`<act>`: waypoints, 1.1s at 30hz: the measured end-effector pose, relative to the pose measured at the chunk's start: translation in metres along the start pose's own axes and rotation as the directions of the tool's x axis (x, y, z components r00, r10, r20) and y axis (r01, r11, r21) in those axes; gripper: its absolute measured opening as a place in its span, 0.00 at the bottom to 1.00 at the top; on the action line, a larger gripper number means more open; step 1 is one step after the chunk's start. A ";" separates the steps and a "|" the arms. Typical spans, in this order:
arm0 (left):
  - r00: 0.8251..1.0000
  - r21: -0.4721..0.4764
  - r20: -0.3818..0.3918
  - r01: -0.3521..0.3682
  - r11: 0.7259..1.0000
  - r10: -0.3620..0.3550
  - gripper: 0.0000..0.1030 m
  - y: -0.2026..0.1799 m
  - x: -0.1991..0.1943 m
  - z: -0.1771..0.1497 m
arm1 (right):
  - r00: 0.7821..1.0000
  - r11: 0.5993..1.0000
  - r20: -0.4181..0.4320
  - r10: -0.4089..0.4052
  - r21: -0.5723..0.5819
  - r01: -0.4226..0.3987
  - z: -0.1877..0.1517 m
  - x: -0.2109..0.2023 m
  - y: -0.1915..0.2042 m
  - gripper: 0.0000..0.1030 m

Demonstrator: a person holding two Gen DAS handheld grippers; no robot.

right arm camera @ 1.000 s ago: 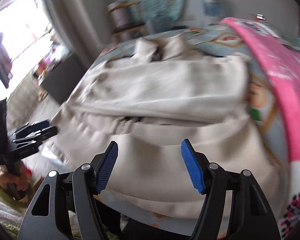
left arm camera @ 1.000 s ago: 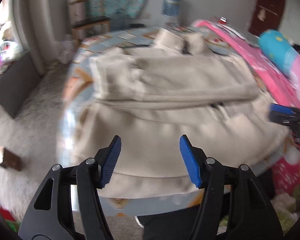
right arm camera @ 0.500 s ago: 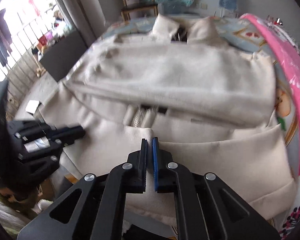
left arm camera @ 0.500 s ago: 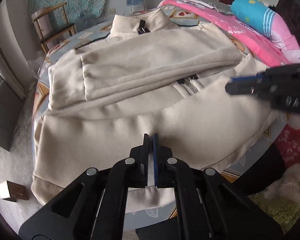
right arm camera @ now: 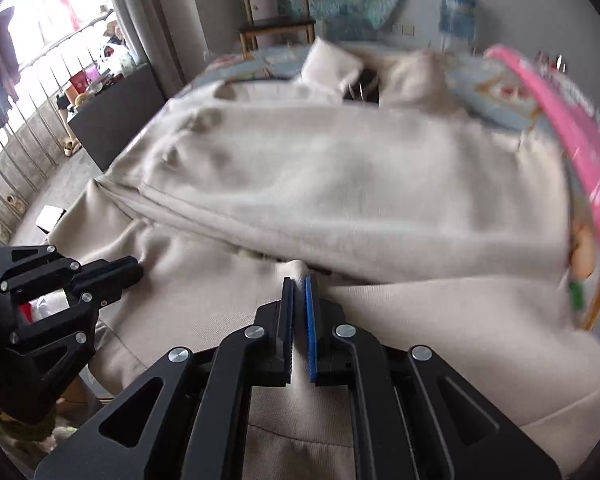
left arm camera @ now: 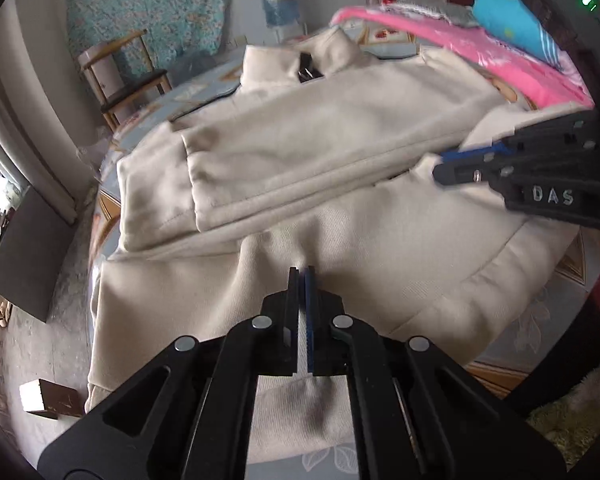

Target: Fold large clothes

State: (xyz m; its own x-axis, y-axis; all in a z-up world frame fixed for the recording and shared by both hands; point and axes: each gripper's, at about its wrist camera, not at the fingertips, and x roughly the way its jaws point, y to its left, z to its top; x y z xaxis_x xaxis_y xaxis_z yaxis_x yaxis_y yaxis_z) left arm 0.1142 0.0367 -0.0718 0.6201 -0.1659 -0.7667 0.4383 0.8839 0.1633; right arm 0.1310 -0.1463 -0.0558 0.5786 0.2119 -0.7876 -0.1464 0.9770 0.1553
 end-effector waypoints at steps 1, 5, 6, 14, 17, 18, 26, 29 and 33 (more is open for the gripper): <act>1.000 0.001 -0.004 0.002 1.000 -0.002 0.02 0.000 0.000 0.001 | 1.000 0.999 -0.006 0.031 0.040 -0.031 0.001 -0.006 -0.009 0.12; 1.000 -0.018 -0.010 0.017 1.000 -0.018 0.02 0.004 0.001 0.001 | 0.995 0.983 0.092 -0.035 0.183 0.018 -0.001 -0.054 -0.062 0.28; 1.000 -0.018 -0.011 0.017 1.000 -0.017 0.02 0.003 0.001 0.001 | 0.991 0.974 0.109 -0.075 0.220 0.049 -0.003 -0.066 -0.078 0.31; 1.000 -0.012 -0.013 0.009 1.000 -0.009 0.02 0.002 0.002 0.001 | 0.976 0.932 -0.044 -0.213 0.291 0.216 -0.016 -0.057 -0.158 0.42; 1.000 -0.003 -0.013 -0.001 1.000 0.001 0.02 0.000 0.002 0.001 | 0.982 0.943 -0.032 -0.186 0.277 0.187 -0.021 -0.051 -0.160 0.28; 1.000 -0.002 -0.013 -0.002 1.000 0.002 0.02 0.000 0.002 0.001 | 0.980 0.943 -0.027 -0.200 0.267 0.199 -0.020 -0.053 -0.158 0.11; 1.000 -0.025 -0.014 0.005 1.000 -0.005 0.02 0.001 0.001 0.001 | 0.935 0.921 0.175 -0.309 0.299 0.248 -0.017 -0.102 -0.140 0.05; 1.000 -0.023 -0.013 0.001 1.000 -0.002 0.02 0.001 0.001 0.000 | 0.939 0.913 0.136 -0.314 0.315 0.260 -0.020 -0.079 -0.153 0.05; 1.000 -0.018 -0.009 0.002 1.000 -0.003 0.02 0.001 0.001 0.000 | 0.943 0.904 0.067 -0.327 0.315 0.290 -0.028 -0.041 -0.165 0.06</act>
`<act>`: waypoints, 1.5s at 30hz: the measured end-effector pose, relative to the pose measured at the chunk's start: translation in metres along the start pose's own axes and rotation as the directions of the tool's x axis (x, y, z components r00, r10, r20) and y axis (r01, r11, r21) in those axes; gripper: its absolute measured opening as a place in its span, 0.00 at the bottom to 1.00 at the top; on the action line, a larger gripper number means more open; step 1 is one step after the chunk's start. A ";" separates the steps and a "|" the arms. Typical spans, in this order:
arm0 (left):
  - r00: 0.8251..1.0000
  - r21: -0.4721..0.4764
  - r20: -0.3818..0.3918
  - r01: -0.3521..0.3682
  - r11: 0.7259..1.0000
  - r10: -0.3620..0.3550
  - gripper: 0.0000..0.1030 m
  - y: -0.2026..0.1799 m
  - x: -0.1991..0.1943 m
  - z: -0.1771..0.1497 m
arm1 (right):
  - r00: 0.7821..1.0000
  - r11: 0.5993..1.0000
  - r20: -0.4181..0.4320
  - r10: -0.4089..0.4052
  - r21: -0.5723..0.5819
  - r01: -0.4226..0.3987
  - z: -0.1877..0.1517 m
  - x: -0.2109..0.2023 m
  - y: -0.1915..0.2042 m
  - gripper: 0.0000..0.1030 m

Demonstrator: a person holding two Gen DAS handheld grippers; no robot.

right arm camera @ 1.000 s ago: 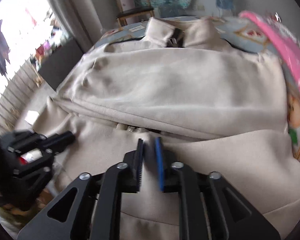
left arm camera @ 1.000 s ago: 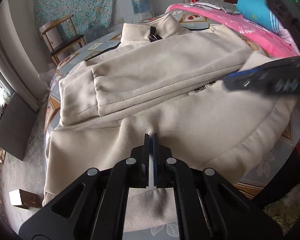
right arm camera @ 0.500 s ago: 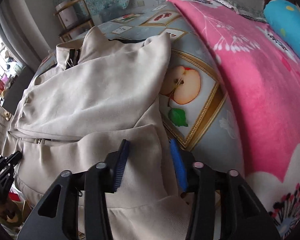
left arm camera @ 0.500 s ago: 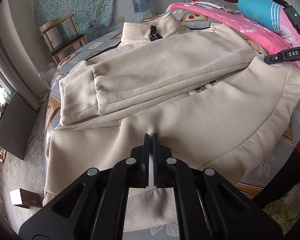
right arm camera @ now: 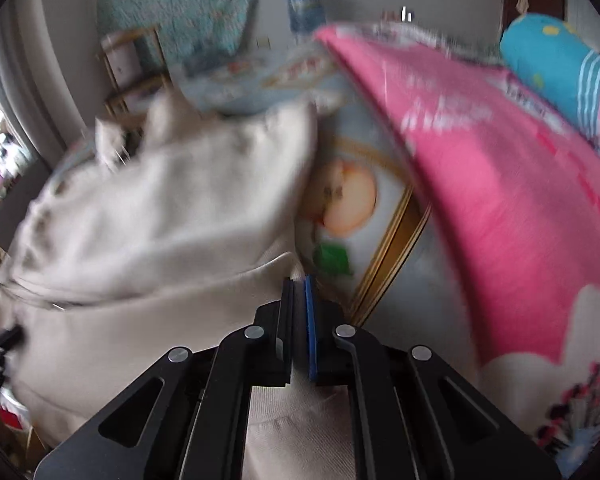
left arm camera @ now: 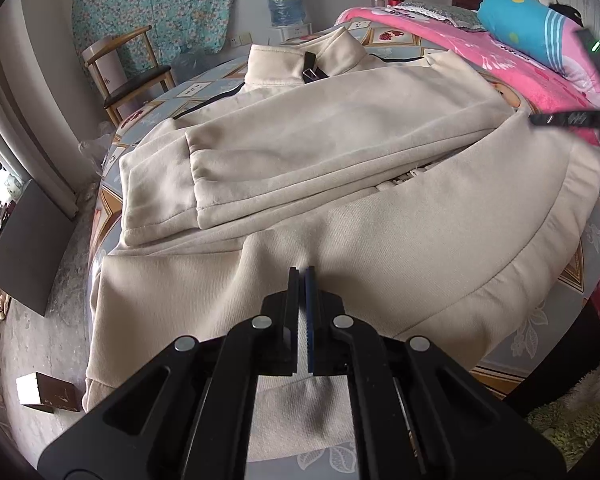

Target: Fold large clothes

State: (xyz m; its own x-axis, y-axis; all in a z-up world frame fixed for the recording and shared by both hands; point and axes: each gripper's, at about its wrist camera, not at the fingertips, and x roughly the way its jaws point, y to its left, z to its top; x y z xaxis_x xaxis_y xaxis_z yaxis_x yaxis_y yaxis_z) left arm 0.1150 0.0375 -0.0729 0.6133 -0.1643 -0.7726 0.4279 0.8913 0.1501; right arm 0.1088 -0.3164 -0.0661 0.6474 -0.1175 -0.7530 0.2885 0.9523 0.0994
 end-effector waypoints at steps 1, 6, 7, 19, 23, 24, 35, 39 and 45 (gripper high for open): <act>1.000 0.003 0.000 -0.003 1.000 0.003 0.02 -0.001 0.000 0.000 | 1.000 1.000 -0.004 -0.008 0.000 0.008 0.002 -0.004 0.000 0.06; 1.000 0.002 0.006 -0.011 1.000 0.011 0.02 -0.002 0.000 0.000 | 0.999 0.998 0.035 -0.031 0.048 0.030 0.008 -0.041 -0.006 0.35; 1.000 0.001 0.007 -0.010 1.000 0.010 0.02 -0.002 0.000 -0.001 | 0.997 0.998 0.072 -0.022 0.052 0.018 0.010 -0.054 -0.005 0.40; 1.000 -0.030 0.018 0.002 1.000 -0.001 0.03 0.001 -0.001 -0.001 | 0.895 0.858 -0.214 0.391 -0.268 -0.439 -0.027 -0.034 0.170 0.52; 0.999 -0.070 0.027 0.035 0.997 -0.033 0.06 0.009 -0.001 -0.002 | 0.930 0.836 -0.208 0.303 -0.410 -0.364 -0.047 -0.018 0.204 0.41; 0.998 -0.085 0.027 0.051 0.995 -0.049 0.08 0.013 -0.001 -0.002 | 0.937 0.833 -0.203 0.284 -0.433 -0.346 -0.049 -0.020 0.207 0.39; 0.994 -0.198 -0.036 -0.108 0.974 0.103 0.02 0.097 -0.007 -0.029 | 0.923 0.846 -0.209 0.322 -0.374 -0.380 -0.039 -0.015 0.194 0.35; 0.977 -0.306 -0.083 -0.211 0.929 0.195 0.02 0.143 -0.006 -0.044 | 0.920 0.848 -0.209 0.331 -0.361 -0.387 -0.038 -0.012 0.194 0.35; 0.990 -0.503 -0.034 -0.135 0.854 0.136 0.02 0.189 -0.030 -0.055 | 0.921 0.846 -0.208 0.329 -0.368 -0.385 -0.038 -0.013 0.194 0.35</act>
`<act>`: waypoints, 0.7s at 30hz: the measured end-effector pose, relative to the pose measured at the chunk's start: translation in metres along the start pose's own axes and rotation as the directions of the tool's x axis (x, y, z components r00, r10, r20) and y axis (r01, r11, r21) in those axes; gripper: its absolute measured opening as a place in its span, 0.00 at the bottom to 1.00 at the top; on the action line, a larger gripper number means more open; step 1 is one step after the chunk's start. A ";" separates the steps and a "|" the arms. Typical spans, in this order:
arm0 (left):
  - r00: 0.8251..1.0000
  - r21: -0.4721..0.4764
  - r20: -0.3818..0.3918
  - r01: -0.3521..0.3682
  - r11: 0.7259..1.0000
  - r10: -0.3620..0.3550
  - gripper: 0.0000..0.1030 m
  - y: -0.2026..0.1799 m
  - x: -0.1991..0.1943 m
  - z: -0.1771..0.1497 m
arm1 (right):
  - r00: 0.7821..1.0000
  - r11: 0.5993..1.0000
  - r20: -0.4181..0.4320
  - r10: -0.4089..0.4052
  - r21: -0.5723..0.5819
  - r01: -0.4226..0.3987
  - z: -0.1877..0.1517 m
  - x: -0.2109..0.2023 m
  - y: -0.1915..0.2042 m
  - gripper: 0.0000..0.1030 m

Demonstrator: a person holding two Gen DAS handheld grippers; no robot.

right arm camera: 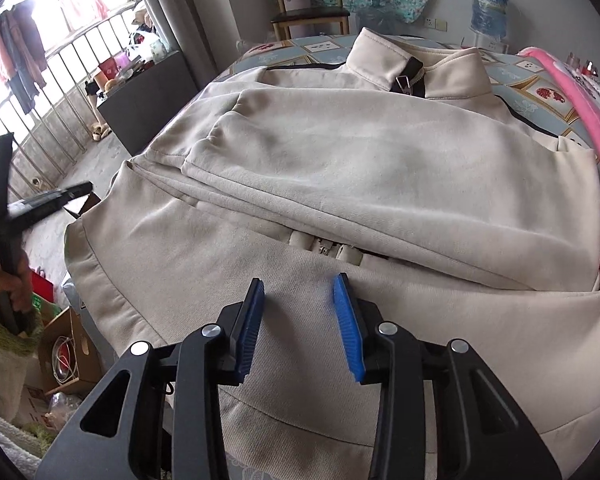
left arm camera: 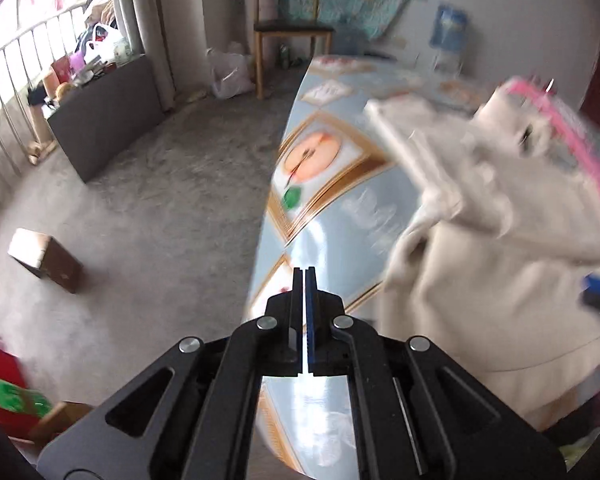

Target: Fold large clothes

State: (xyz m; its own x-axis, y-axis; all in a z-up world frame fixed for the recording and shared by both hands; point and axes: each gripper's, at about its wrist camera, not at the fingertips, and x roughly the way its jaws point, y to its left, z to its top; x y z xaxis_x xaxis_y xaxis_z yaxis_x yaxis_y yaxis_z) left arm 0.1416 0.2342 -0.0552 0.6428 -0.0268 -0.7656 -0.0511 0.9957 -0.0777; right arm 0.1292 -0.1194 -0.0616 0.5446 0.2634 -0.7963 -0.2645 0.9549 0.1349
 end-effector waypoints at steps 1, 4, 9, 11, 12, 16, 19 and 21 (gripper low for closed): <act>0.998 0.006 0.020 0.053 0.999 -0.053 0.02 -0.005 -0.007 0.001 | 1.000 1.000 0.000 -0.002 -0.001 0.002 0.000 0.000 0.000 0.35; 0.973 0.069 0.028 0.226 0.972 -0.229 0.03 -0.035 -0.018 0.002 | 1.000 1.000 0.000 -0.006 -0.002 0.006 0.000 0.000 0.001 0.35; 0.965 0.208 -0.079 0.260 0.943 -0.248 0.03 -0.093 0.010 -0.006 | 1.000 1.000 0.003 -0.013 -0.002 0.013 -0.001 0.000 0.002 0.35; 0.981 0.239 -0.083 0.190 0.952 -0.175 0.04 -0.098 0.028 -0.009 | 1.000 1.000 0.006 -0.011 -0.001 0.011 -0.001 0.000 0.002 0.35; 0.985 0.241 -0.049 0.175 0.955 -0.168 0.04 -0.096 0.029 -0.007 | 1.000 1.000 0.008 -0.009 0.001 0.009 -0.001 0.000 0.001 0.35; 0.994 0.233 -0.020 0.105 0.967 -0.103 0.03 -0.093 0.033 0.000 | 1.000 1.000 0.014 0.001 0.010 -0.001 -0.002 -0.001 -0.001 0.35; 0.997 0.262 0.010 0.073 0.962 -0.078 0.03 -0.102 0.020 -0.001 | 1.000 1.000 0.018 0.004 0.011 -0.004 -0.003 -0.001 -0.001 0.35; 0.990 0.257 0.030 0.128 0.958 -0.141 0.04 -0.110 0.004 -0.004 | 1.000 1.000 0.021 0.006 0.012 -0.006 -0.003 -0.001 -0.001 0.35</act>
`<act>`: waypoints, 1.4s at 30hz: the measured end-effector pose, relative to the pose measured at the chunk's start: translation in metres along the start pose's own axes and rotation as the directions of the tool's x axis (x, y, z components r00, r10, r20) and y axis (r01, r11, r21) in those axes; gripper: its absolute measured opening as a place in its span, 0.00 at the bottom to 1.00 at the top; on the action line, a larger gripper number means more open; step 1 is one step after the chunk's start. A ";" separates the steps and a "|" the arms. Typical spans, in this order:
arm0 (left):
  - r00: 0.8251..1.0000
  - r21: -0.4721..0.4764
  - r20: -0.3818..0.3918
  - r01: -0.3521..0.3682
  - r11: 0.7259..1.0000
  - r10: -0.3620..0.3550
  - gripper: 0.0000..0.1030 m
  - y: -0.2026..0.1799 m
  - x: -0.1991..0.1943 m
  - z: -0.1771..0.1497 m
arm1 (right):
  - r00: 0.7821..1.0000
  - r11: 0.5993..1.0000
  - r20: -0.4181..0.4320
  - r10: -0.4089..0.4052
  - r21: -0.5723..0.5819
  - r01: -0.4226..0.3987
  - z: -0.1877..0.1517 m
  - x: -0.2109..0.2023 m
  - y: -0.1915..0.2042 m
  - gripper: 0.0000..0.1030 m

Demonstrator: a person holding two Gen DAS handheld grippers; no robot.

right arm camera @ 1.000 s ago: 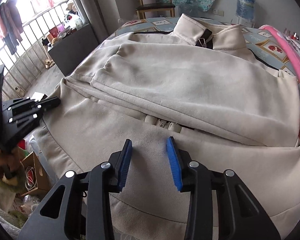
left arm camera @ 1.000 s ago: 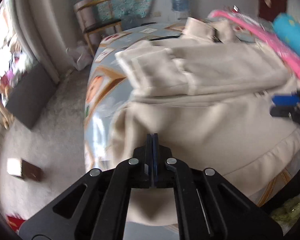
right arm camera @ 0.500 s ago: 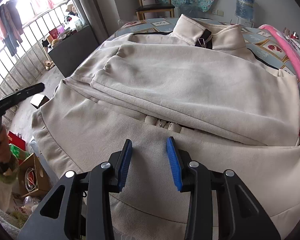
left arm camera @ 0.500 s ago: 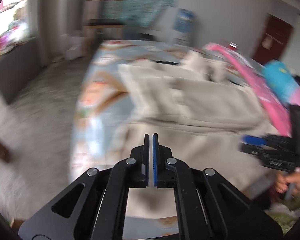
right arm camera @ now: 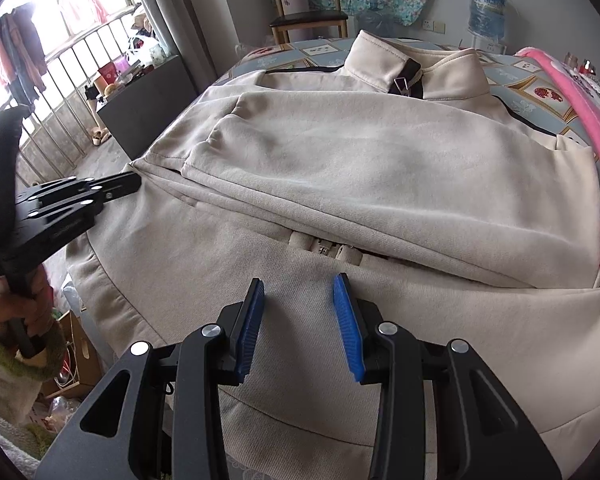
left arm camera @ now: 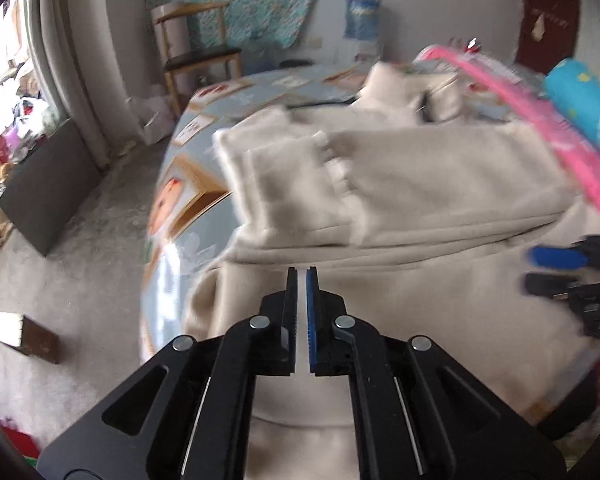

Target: Fold large clothes

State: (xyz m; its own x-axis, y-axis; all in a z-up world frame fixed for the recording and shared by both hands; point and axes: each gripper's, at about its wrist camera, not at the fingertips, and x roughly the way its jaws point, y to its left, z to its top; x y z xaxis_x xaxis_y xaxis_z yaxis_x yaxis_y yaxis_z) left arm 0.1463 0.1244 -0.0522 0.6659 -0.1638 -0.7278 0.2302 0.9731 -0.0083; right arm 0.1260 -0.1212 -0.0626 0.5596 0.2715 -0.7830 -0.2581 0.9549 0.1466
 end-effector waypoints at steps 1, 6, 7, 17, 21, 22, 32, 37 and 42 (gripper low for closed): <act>0.999 -0.002 0.015 0.042 0.999 -0.042 0.05 -0.006 -0.006 0.000 | 1.000 1.000 0.002 0.002 0.001 -0.002 0.000 0.000 0.000 0.35; 0.975 0.095 -0.006 0.223 0.970 -0.223 0.16 -0.058 -0.009 -0.006 | 0.999 0.998 -0.002 0.039 0.046 -0.039 0.002 -0.001 -0.007 0.35; 0.973 0.121 -0.028 0.233 0.965 -0.231 0.16 -0.070 -0.003 -0.011 | 0.998 0.996 -0.007 0.058 0.073 -0.057 0.003 -0.001 -0.011 0.35; 0.978 0.155 -0.089 0.203 0.967 -0.190 0.18 -0.092 0.017 -0.019 | 0.998 0.996 -0.056 0.001 0.093 0.004 -0.004 -0.014 -0.025 0.35; 0.982 0.159 -0.087 0.183 0.970 -0.171 0.18 -0.096 0.015 -0.020 | 0.999 0.997 -0.032 -0.023 0.075 0.026 0.002 0.002 -0.027 0.35; 0.981 0.154 -0.089 0.183 0.971 -0.170 0.18 -0.095 0.015 -0.020 | 0.999 0.996 -0.027 -0.027 0.079 0.029 0.005 0.005 -0.028 0.35; 0.982 0.151 -0.107 0.168 0.974 -0.152 0.18 -0.097 0.016 -0.018 | 1.000 0.993 0.006 0.020 0.119 -0.021 -0.008 -0.031 -0.035 0.53; 0.982 0.152 -0.116 0.162 0.975 -0.145 0.18 -0.098 0.017 -0.017 | 0.999 0.992 -0.029 -0.037 0.119 0.040 -0.029 -0.032 -0.042 0.57; 0.983 0.154 -0.125 0.154 0.976 -0.135 0.18 -0.099 0.017 -0.016 | 0.999 0.993 -0.025 -0.026 0.111 0.028 -0.036 -0.032 -0.044 0.65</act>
State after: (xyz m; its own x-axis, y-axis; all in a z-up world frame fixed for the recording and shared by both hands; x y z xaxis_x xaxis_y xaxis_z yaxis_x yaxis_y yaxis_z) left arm 0.1236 0.0274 -0.0746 0.5347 -0.2726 -0.7998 0.4363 0.8997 -0.0149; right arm 0.0910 -0.1760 -0.0652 0.5464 0.2438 -0.8012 -0.1533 0.9696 0.1905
